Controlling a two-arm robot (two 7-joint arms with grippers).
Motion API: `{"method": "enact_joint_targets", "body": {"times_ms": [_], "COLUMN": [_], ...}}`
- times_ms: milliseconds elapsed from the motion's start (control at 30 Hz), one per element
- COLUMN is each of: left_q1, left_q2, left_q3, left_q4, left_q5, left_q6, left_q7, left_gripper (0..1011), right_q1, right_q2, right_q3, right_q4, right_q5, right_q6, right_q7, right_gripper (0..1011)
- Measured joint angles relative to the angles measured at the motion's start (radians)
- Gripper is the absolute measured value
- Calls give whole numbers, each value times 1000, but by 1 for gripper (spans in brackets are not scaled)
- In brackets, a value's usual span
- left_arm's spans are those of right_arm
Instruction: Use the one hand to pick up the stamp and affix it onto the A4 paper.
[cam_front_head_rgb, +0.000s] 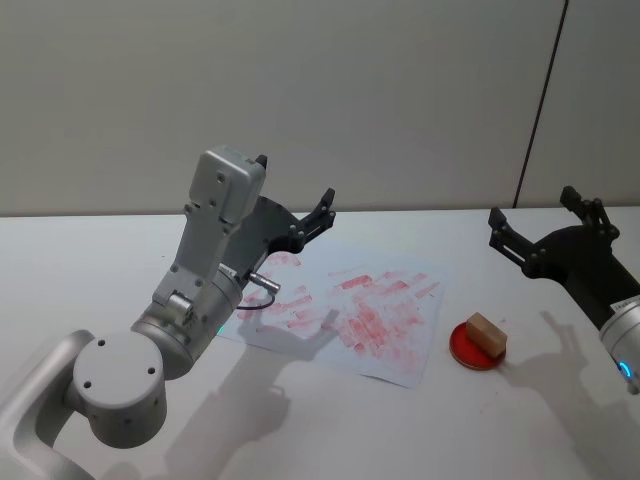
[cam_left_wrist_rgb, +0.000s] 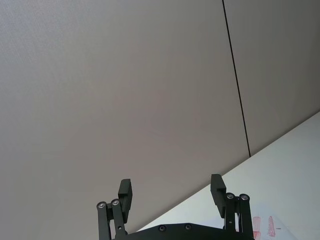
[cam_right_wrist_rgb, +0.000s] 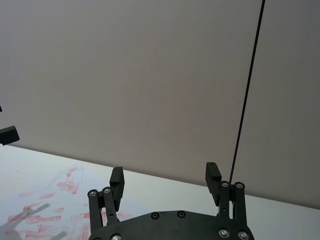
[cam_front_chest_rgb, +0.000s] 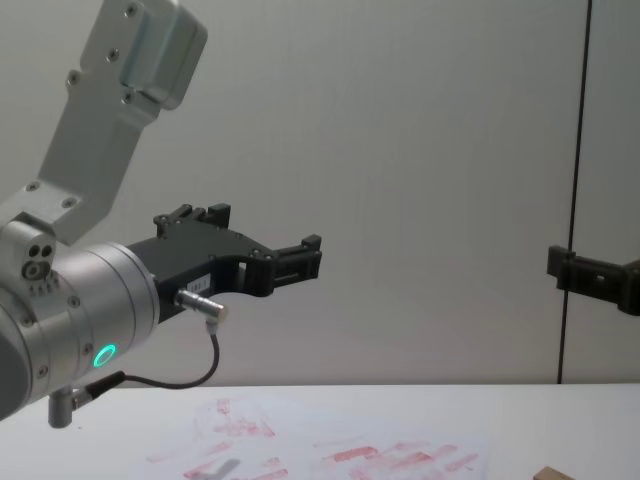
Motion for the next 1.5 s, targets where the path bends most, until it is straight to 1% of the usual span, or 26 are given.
{"method": "enact_joint_targets", "body": {"times_ms": [1000,1167,1367,1433,1500], "left_q1": [0,0,0,0,0], "left_q2": [0,0,0,0,0], "left_q3": [0,0,0,0,0], "left_q4": [0,0,0,0,0], "left_q5": [0,0,0,0,0], "left_q6": [0,0,0,0,0], "left_q7": [0,0,0,0,0], "left_gripper": [1001,1001,1002,1001,1001], "right_q1": [0,-4,-22,-35,-41], "right_q2": [2,13,47,68,78], "right_q3": [1,10,30,42,47], "right_q4": [0,0,-12,-19,-22], "right_q5": [0,14,49,67,75], "right_q6": [2,14,51,73,84], "right_q7": [3,16,45,61,70], "right_gripper": [1001,1001,1001,1001,1001]}}
